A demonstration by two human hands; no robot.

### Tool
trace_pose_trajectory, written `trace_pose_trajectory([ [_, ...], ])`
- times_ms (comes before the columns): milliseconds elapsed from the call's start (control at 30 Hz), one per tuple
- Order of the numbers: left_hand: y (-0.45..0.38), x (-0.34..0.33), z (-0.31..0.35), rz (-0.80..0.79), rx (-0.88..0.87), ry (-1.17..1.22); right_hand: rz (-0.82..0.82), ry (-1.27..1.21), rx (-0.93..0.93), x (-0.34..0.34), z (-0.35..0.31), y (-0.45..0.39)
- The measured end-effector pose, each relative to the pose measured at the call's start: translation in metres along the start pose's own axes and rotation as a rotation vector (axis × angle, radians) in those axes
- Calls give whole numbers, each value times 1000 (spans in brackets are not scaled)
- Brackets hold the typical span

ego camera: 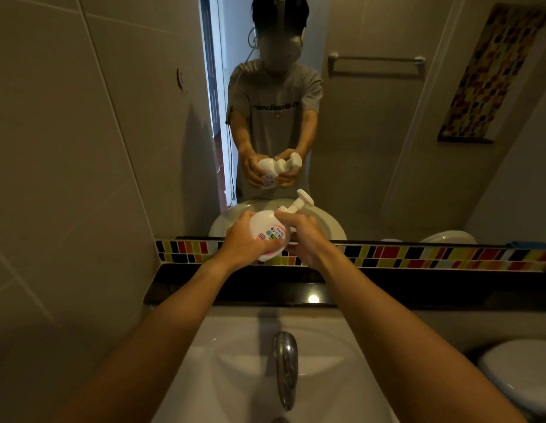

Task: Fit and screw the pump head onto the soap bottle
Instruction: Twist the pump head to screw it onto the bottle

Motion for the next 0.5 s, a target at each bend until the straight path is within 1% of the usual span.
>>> trace_pose_trajectory([
  [67,0,-1,1,-1,0,10,1,0,12,-1,-2,0],
  [200,-4,1,-2,8,20,17,-15,-119,2,-3,-2,1],
  [267,-5,3,-2,12,24,23,-32,-71,20,-6,-3,1],
  [367,-3,2,0,11,18,47,0,-41,50,-6,-6,4],
  [433,-2,0,2,17,13,60,20,-59,74,-2,-7,4],
  [500,-2,0,3,21,8,49,20,-121,56,0,-5,6],
])
Point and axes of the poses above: each hand's wrist, its own y-axis away from the middle knuckle, its own x-axis out of the back of the hand, z = x × y, the point moved 9 cm from there along -y, towards the middle knuckle, and after that the axes turned 2 degrees about -y, right-handed, at the moved point
